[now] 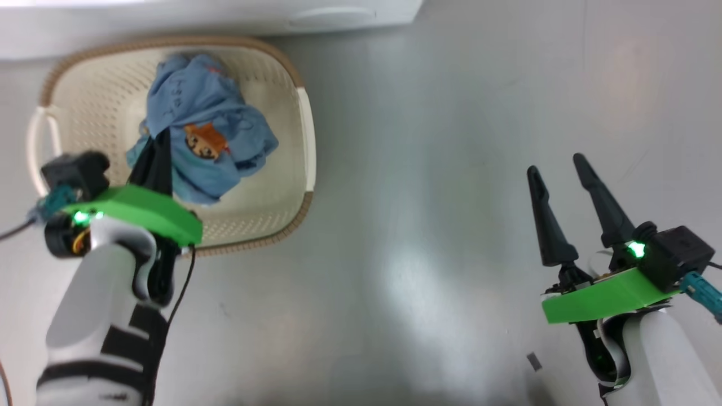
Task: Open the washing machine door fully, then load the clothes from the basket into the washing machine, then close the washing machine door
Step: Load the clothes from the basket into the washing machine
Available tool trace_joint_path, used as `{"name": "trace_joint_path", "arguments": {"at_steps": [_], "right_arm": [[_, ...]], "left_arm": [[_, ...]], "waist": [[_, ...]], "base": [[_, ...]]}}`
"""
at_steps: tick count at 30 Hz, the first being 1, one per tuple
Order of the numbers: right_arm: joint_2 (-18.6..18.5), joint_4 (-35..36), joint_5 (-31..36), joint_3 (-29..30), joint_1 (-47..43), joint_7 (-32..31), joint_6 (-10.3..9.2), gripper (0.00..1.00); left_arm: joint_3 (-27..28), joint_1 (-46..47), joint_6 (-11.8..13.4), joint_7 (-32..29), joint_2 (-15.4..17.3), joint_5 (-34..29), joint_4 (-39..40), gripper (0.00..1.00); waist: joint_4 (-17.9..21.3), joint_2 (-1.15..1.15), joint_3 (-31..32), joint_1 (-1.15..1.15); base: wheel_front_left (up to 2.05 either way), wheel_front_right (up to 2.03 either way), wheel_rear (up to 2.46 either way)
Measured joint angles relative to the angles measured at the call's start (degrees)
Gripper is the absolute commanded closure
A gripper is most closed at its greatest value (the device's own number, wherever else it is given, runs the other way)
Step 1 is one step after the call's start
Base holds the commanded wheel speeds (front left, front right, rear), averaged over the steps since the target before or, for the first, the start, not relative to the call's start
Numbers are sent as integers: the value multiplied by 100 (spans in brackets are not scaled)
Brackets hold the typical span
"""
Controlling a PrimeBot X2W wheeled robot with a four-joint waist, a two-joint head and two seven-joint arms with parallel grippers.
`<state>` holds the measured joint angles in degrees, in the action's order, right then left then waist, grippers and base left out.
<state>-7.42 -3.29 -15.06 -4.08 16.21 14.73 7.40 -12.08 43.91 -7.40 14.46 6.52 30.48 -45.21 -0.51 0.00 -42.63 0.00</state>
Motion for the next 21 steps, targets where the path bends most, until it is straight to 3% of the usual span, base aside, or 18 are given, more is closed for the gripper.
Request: {"name": "trace_joint_path", "arguments": {"at_steps": [7, 21], "right_arm": [[-21, -197, -24, -134, -104, 0, 0, 0], [-20, -485, -178, -430, -328, 0, 0, 0]], "left_arm": [[847, -964, 0, 1, -140, -531, 1241, 100], [1463, -2135, 0, 10, -404, -1026, 2981, 100]], "waist": [[-48, 0, 643, 0], [-37, 0, 1631, 0]], "base": [[0, 0, 0], [0, 0, 0]]}}
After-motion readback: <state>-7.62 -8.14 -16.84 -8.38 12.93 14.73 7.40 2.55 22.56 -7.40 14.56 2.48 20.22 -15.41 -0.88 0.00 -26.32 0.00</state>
